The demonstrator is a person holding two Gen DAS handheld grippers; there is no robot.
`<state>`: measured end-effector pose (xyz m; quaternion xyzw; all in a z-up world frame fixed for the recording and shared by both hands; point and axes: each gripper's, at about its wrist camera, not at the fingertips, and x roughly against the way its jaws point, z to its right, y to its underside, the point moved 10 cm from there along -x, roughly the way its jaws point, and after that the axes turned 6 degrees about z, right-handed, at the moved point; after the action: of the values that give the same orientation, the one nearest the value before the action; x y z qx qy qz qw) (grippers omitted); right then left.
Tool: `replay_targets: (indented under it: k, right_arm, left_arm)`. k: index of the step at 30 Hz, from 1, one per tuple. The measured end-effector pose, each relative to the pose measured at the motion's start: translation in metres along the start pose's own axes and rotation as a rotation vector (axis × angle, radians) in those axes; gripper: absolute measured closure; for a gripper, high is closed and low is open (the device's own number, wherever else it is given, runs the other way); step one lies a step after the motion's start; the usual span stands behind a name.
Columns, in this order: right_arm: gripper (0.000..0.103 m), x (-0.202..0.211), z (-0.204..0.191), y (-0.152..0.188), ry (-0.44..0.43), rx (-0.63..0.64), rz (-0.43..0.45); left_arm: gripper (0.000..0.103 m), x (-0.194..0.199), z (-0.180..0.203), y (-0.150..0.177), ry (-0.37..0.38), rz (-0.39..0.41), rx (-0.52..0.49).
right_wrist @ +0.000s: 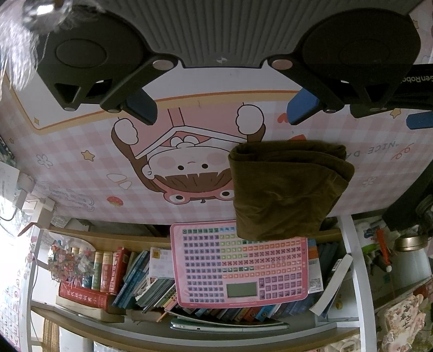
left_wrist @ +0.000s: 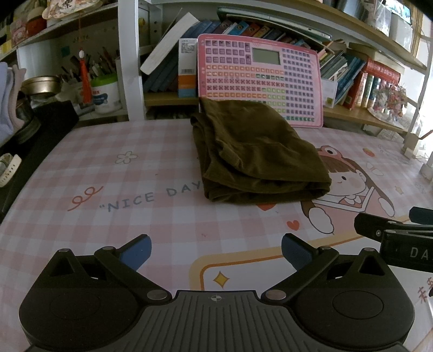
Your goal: Fold clothes
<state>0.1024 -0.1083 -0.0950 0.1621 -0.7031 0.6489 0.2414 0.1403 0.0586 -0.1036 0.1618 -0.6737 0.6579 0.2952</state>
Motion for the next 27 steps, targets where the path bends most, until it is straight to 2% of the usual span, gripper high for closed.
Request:
replay_targets:
  k: [27]
  right_arm:
    - [0.0, -0.0001, 0.0, 0.0008, 0.005, 0.001, -0.004]
  left_arm:
    - [0.0, -0.0011, 0.0014, 0.0008, 0.022, -0.006, 0.01]
